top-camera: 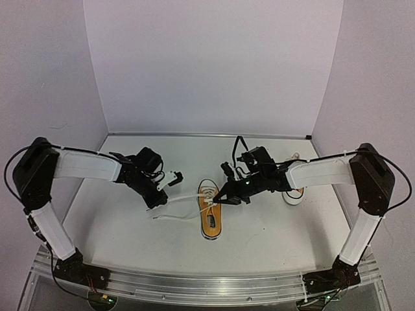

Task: Tie the shoes

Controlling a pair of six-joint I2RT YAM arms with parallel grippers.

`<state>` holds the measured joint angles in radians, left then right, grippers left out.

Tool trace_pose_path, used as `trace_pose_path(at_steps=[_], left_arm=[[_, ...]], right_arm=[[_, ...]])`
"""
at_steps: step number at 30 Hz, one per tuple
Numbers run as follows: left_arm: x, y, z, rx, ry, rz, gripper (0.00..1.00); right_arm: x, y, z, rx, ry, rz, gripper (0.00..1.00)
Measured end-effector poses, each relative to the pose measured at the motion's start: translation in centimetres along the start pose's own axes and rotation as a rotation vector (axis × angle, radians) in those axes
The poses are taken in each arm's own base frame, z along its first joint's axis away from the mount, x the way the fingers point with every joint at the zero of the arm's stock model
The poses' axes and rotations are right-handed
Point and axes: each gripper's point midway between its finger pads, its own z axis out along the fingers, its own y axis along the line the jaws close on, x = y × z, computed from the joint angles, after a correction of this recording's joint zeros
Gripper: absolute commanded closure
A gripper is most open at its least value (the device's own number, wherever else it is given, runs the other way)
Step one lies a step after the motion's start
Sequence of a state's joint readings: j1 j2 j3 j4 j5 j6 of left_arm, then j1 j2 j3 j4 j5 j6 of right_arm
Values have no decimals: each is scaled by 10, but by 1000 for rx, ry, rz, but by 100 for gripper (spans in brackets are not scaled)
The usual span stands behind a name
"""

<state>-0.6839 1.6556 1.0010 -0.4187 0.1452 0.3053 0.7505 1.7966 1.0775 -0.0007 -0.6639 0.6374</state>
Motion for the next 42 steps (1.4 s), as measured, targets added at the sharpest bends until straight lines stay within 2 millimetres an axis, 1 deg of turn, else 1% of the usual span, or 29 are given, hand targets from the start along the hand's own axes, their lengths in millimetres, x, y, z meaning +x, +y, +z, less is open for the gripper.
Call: trace_pose_path(at_steps=[1,4,6,7,9,12,15,19,21,23,27,30,33,35,40,42], left_arm=[[-10,-3,-20,-9,-67,-1,100],[-50,-14,-81,-34,-281,25,100],[-68,-24,-115,-46,-389,43,100],[-73,-28,-127,-49,-422,47,100],[-76,-35,-139,-53,-440,41,100],[-68,-31,-138,-93,-395,-9,100],[-47,-19,-132,-161,-306,-92,100],[-24,-8,-129,-227,-218,-180,100],[-17,-8,-128,-241,-189,-194,100],[-14,-18,-127,-221,-173,-176,100],[-16,-54,-128,-131,-173,-95,100],[-12,-83,-125,-48,-147,-22,100],[-10,-118,-119,64,-116,71,100],[-10,-147,-113,153,-81,147,100],[-18,-211,-95,315,10,329,100],[-21,-231,-88,360,35,393,100]], right_arm=[[-1,-1,0,3,-3,2,100],[-4,-5,-2,14,-15,13,100],[-7,-7,-3,20,-24,22,100],[-9,-9,-4,23,-29,27,100],[-12,-12,-6,28,-38,37,100],[-16,-15,-8,32,-47,45,100],[-18,-16,-10,34,-53,49,100],[-19,-14,-11,32,-60,48,100],[-21,-12,-14,29,-66,44,100],[-23,-8,-16,25,-75,38,100],[-25,-4,-20,22,-88,31,100],[-26,-5,-21,25,-92,31,100],[-27,-4,-21,26,-94,29,100],[-28,-3,-21,24,-97,28,100],[-29,-3,-21,26,-100,27,100],[-29,-3,-21,27,-100,26,100]])
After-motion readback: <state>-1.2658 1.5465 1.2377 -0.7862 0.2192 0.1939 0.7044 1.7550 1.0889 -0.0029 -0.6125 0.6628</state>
